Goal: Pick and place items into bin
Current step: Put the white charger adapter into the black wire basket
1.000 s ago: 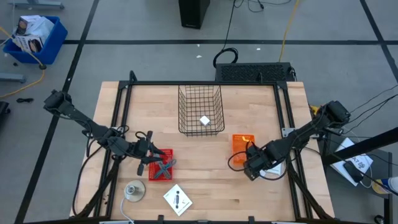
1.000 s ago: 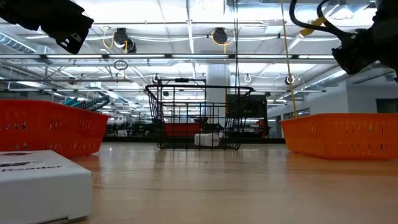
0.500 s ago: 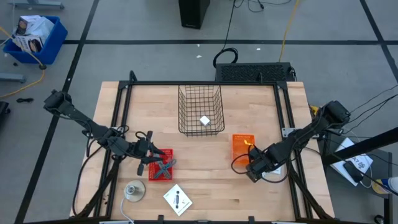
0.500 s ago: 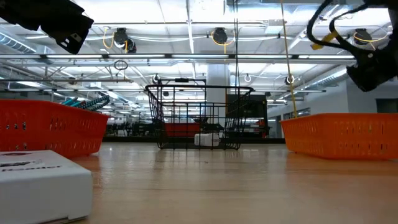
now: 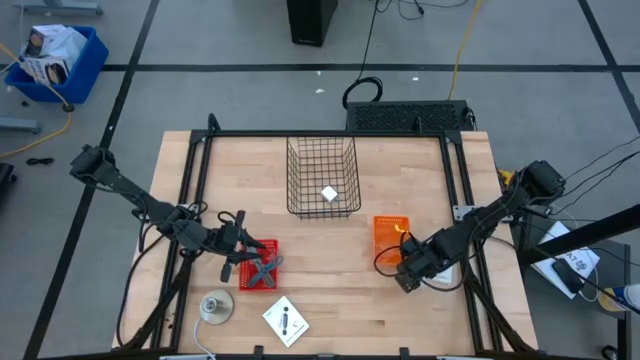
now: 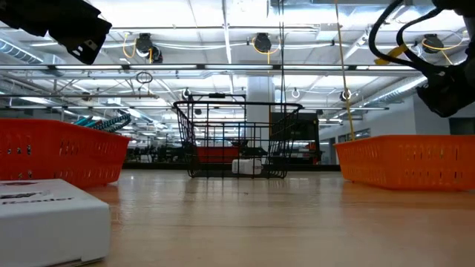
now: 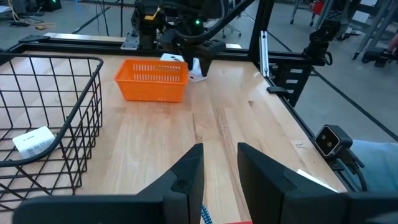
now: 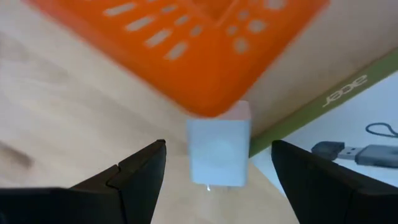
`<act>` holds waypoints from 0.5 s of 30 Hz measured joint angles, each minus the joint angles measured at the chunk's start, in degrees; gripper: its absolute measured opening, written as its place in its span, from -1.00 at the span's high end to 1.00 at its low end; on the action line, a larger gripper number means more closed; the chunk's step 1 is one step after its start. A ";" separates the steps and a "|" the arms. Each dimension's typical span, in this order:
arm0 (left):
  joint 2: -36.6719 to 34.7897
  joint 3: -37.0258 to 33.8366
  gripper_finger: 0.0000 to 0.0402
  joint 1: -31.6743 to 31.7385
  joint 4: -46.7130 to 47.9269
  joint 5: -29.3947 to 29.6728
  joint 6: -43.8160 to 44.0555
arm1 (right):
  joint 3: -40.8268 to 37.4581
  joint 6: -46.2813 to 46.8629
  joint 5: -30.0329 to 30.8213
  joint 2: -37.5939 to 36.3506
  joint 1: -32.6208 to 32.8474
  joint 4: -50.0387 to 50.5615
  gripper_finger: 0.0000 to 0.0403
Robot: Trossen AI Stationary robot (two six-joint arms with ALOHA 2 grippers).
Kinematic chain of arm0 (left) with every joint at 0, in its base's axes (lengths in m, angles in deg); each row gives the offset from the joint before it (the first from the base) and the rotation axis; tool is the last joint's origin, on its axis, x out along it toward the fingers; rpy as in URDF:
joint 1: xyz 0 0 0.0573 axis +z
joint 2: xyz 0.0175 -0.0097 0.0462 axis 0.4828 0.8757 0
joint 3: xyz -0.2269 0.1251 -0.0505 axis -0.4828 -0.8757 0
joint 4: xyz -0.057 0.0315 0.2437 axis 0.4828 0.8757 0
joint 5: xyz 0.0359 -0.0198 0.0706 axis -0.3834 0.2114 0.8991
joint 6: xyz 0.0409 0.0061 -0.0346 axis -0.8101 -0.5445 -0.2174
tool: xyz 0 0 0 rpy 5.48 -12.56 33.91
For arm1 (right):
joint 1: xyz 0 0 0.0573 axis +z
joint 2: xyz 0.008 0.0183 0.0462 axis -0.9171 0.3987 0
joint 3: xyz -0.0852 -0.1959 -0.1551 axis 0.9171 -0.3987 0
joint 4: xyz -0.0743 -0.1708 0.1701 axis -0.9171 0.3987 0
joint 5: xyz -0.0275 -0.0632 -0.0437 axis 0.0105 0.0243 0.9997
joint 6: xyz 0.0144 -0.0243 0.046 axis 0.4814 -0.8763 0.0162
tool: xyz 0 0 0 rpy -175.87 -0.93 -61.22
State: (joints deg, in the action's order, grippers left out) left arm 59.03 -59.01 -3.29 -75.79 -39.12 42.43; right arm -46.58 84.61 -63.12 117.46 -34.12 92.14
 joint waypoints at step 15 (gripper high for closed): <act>-0.01 0.02 0.49 0.00 -0.08 0.00 -0.07 | -0.29 -0.89 6.69 0.31 0.02 -5.07 -0.42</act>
State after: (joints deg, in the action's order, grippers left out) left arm 59.02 -58.99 -3.29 -75.87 -39.12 42.37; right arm -46.87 83.72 -56.44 117.77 -34.10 87.06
